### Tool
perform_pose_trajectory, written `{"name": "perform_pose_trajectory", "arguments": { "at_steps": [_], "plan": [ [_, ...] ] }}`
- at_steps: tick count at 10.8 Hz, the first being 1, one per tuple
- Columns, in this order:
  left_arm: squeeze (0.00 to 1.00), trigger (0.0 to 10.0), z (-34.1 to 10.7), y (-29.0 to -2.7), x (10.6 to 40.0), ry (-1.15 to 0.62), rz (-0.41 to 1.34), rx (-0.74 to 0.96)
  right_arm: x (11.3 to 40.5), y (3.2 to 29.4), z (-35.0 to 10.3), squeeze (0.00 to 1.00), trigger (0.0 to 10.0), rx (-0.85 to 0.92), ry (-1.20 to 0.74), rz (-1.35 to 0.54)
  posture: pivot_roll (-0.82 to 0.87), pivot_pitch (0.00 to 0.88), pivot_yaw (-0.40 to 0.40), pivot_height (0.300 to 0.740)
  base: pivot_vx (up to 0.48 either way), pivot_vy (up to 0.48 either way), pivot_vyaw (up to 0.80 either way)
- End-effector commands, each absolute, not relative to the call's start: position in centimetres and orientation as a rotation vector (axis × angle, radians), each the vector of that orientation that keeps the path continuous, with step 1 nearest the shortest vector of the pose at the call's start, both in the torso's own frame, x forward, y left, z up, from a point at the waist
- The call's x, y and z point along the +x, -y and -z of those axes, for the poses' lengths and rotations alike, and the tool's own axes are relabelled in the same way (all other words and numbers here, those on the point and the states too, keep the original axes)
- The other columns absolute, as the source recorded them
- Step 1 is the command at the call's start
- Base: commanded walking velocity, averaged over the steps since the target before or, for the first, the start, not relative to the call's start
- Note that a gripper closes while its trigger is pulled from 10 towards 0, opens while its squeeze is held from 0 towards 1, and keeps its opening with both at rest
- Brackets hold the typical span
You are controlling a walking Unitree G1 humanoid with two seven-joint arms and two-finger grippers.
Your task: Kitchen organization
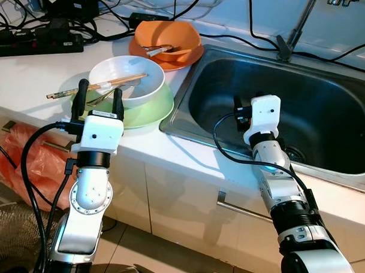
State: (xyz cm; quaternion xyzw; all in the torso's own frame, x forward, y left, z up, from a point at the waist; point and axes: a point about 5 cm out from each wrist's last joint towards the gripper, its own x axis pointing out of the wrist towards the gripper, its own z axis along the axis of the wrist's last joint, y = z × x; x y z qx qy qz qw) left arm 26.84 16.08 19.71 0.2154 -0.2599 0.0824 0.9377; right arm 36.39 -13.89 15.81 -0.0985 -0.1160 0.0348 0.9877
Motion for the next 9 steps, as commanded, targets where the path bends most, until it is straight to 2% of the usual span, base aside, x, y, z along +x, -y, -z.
{"name": "perform_pose_trajectory", "arguments": {
  "at_steps": [1,7,9],
  "plan": [
    [0.00,10.0,-19.5,-16.5,26.4,0.530,-0.187,0.417,36.4,13.9,-15.5,0.00,10.0,-0.189,0.222,-0.076,0.08,0.097,-0.042,0.740,0.000,0.000,0.00],
    [0.00,10.0,-18.2,-18.6,26.7,0.446,-0.219,0.417,36.5,13.8,-15.5,0.00,10.0,-0.188,0.223,-0.089,0.08,0.104,-0.051,0.740,0.000,0.000,0.00],
    [0.00,10.0,-18.2,-18.5,27.6,0.429,-0.181,0.387,36.5,13.9,-15.6,0.00,10.0,-0.188,0.226,-0.085,0.08,0.103,-0.052,0.740,0.000,0.000,0.00]
  ]
}}
